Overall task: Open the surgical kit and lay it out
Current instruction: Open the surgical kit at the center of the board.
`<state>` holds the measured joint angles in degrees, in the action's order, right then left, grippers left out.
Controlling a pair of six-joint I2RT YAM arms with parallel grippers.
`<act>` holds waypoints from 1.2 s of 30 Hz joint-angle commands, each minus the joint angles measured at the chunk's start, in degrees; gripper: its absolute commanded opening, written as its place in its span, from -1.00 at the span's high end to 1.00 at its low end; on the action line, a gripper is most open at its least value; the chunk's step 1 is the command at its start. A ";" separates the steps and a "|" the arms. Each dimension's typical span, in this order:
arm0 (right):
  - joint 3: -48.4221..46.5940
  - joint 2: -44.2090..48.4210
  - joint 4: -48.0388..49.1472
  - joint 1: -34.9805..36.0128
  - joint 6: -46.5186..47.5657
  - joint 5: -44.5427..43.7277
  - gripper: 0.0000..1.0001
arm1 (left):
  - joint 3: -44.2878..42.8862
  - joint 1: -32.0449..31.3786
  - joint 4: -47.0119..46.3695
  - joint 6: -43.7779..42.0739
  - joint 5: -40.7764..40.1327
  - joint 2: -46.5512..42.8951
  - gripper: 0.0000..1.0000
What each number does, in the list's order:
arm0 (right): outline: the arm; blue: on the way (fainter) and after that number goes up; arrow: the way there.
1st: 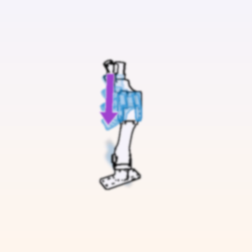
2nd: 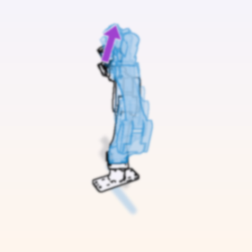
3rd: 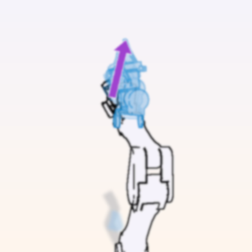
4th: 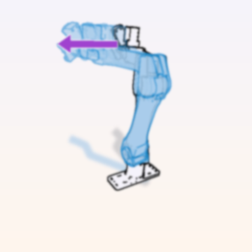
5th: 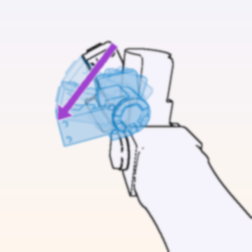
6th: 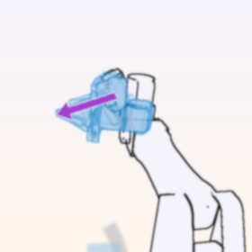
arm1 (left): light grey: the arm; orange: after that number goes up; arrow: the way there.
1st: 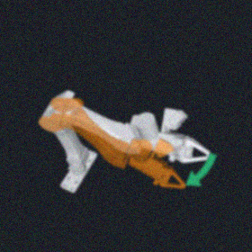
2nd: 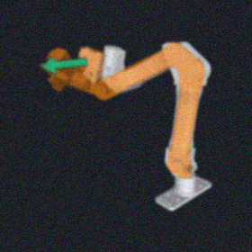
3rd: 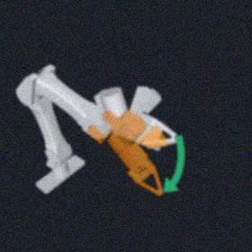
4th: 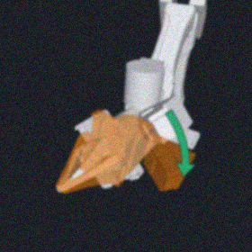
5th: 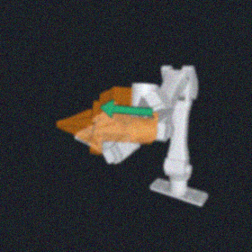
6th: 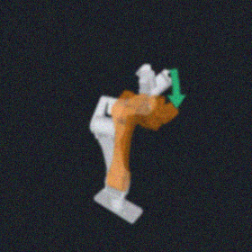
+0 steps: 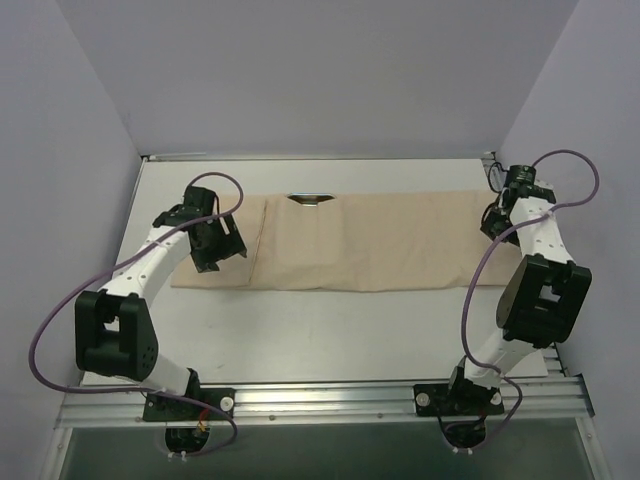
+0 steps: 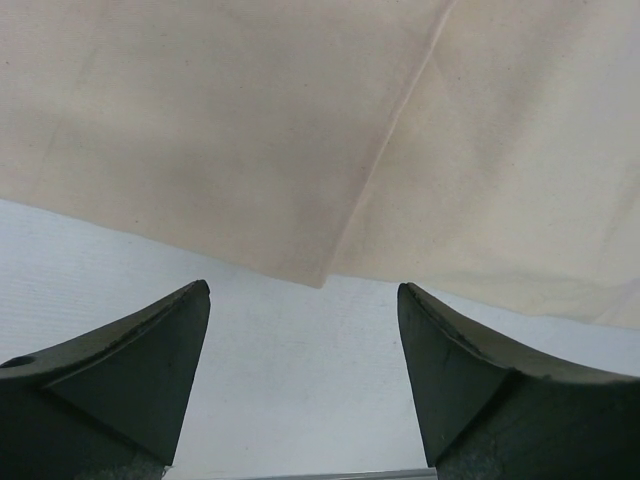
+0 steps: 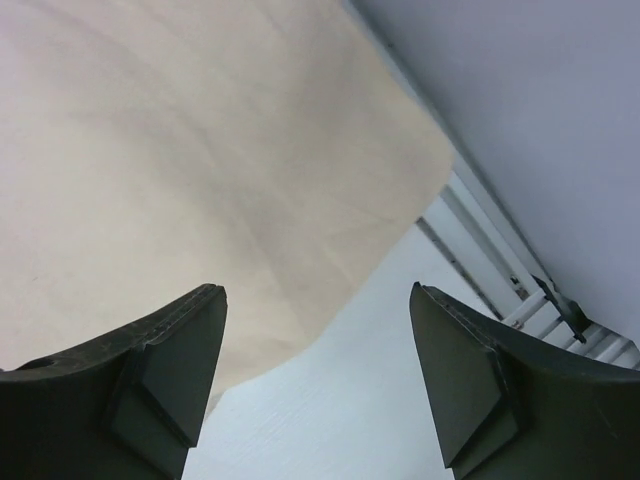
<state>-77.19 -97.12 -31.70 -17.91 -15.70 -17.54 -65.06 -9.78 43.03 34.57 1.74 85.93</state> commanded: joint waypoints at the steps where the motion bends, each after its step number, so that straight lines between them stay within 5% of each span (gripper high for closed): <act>1: -0.94 2.99 -2.30 4.90 0.85 2.33 -0.50 | -3.14 -1.82 -0.57 -1.34 -0.60 2.04 -0.69; 16: -7.19 3.69 -3.01 21.07 -1.26 12.97 -0.53 | -11.58 -10.79 2.77 -1.08 -13.43 16.37 -0.64; 28: -5.61 5.28 -1.26 22.48 -0.03 15.08 -0.47 | -12.90 -11.40 3.91 -2.13 -18.08 22.96 -0.16; 30: -5.61 5.19 -0.90 22.74 -0.12 15.26 -0.47 | -12.99 -11.40 3.65 -2.40 -18.17 23.32 0.02; 33: -5.78 4.66 -0.73 23.36 -0.20 15.43 -0.45 | -13.69 -11.14 4.69 -2.66 -19.31 21.92 0.68; 36: -5.96 3.96 -0.38 24.15 -0.29 15.61 -0.43 | -15.71 -8.68 7.32 -3.71 -20.02 18.93 0.95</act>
<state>-82.94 -94.37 -32.14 5.06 -16.25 -2.46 -77.06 -20.67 46.83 32.27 -15.57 108.92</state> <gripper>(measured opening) 0.720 0.049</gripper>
